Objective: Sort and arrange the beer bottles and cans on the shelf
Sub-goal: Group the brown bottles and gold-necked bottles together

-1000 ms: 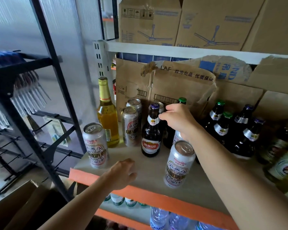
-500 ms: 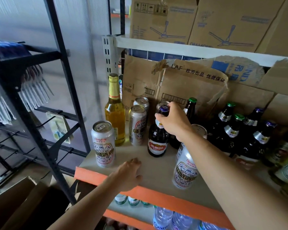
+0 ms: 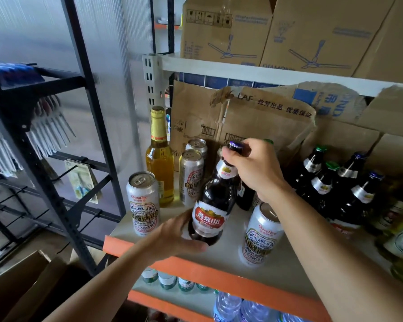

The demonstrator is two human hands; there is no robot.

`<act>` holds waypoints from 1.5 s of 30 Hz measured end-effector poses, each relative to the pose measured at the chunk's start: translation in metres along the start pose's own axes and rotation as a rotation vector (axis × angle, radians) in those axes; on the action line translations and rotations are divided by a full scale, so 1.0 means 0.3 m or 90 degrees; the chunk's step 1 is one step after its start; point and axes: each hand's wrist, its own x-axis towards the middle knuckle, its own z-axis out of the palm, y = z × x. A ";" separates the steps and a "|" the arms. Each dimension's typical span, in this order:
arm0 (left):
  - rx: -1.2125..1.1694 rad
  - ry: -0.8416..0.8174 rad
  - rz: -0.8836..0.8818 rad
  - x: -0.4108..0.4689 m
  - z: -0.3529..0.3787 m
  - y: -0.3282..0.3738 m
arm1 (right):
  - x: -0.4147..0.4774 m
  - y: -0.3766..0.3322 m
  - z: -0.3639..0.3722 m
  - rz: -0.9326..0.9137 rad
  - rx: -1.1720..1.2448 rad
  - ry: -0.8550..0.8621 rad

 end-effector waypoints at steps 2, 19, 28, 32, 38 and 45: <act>-0.078 -0.037 0.046 -0.026 -0.012 0.054 | -0.002 -0.033 -0.019 0.011 0.084 0.005; -0.100 0.052 0.124 -0.184 0.107 0.313 | 0.007 -0.074 -0.105 0.118 0.269 -0.033; -0.136 0.020 0.111 -0.198 0.159 0.364 | -0.003 -0.059 -0.162 0.121 0.287 -0.060; -0.133 0.020 0.109 -0.191 0.182 0.380 | -0.008 -0.042 -0.198 0.136 0.290 -0.065; -0.103 0.003 0.114 -0.159 0.222 0.394 | -0.037 -0.020 -0.290 0.155 0.320 -0.043; -0.087 -0.038 0.124 -0.116 0.293 0.429 | -0.080 0.038 -0.414 0.118 0.227 -0.008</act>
